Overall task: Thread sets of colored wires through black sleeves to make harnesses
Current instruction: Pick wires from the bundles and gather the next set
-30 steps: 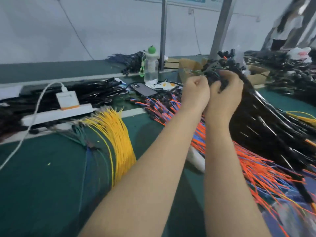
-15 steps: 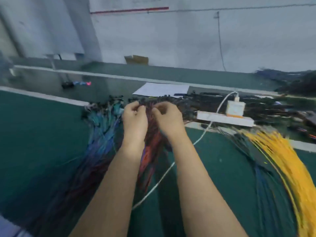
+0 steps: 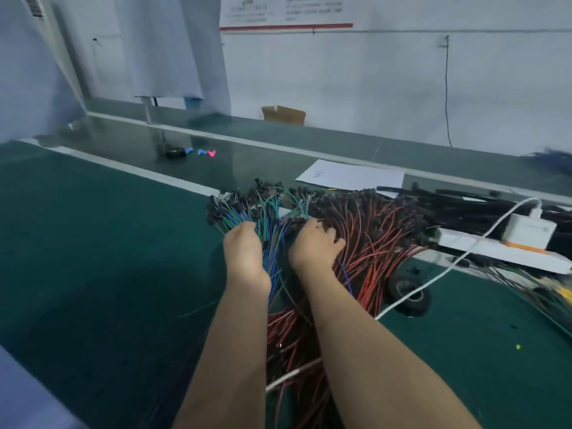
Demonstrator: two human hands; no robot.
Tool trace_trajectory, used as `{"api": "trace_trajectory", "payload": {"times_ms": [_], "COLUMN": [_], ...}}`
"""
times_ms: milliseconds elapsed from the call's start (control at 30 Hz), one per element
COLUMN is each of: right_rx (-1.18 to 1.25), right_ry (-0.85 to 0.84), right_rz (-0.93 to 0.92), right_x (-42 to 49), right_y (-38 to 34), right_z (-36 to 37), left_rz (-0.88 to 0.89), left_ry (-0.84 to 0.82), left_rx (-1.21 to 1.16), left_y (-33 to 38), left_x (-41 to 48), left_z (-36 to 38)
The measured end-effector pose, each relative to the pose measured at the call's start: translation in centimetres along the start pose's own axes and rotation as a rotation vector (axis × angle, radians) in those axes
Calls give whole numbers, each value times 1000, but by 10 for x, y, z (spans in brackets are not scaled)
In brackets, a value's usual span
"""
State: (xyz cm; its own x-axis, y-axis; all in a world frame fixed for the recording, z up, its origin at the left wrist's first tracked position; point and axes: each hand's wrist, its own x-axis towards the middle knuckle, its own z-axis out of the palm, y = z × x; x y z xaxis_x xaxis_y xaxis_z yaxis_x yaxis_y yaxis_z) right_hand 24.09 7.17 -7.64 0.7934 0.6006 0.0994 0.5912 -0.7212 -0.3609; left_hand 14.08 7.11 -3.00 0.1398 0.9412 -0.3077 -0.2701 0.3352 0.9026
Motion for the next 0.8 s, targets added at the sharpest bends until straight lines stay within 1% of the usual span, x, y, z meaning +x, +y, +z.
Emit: {"api": "trace_trajectory", "payload": {"times_ms": [33, 67, 100, 167, 200, 233, 300, 333, 367, 433, 500, 567, 600, 633, 667, 700, 733, 767, 800], "right_rx": [54, 157, 309, 703, 887, 1011, 1139, 1145, 1084, 822, 601, 534, 564, 644, 749, 855, 935, 988, 1041], "right_ry": [36, 86, 153, 302, 360, 402, 406, 364, 306, 160, -21, -128, -159, -188, -185, -114, 12, 136, 203], "right_rz": [2, 18, 44, 60, 24, -34, -178, -243, -288, -342, -383, -361, -335, -297, -235, -144, -35, 73, 162], "right_x": [3, 4, 6, 9, 9, 7, -5, -16, -29, -58, -83, -101, -107, -114, -119, -125, -128, -129, -129], "right_y": [1, 2, 4, 9, 13, 17, 32, 41, 50, 72, 93, 118, 134, 151, 169, 187, 205, 222, 236], "right_z": [0, -5, -15, -50, -72, -97, -141, -157, -169, -179, -179, -184, -190, -197, -204, -210, -215, -217, -216], "left_rz": [22, 54, 91, 186, 231, 253, 231, 193, 133, -35, -141, -122, -73, -6, 74, 155, 223, 249, 234], "left_ry": [-9, -23, -36, -75, -107, -149, -251, -323, -414, -608, -726, -789, -839, -902, -977, -1053, -1126, -1202, -1278], "left_rx": [3, 13, 34, 108, 167, 241, 389, 421, 401, 237, 65, 18, 57, 124, 211, 297, 360, 398, 430], "left_y": [0, 0, 0, -2, -3, -2, 0, 2, 4, 6, 7, 1, -5, -12, -20, -27, -33, -41, -50], "left_x": [-1, -2, -3, -3, -3, -5, -10, -13, -18, -33, -57, -83, -95, -107, -120, -133, -146, -160, -174], "left_z": [4, 7, 9, 13, 15, 18, 27, 36, 46, 71, 95, 115, 123, 130, 135, 139, 143, 147, 150]}}
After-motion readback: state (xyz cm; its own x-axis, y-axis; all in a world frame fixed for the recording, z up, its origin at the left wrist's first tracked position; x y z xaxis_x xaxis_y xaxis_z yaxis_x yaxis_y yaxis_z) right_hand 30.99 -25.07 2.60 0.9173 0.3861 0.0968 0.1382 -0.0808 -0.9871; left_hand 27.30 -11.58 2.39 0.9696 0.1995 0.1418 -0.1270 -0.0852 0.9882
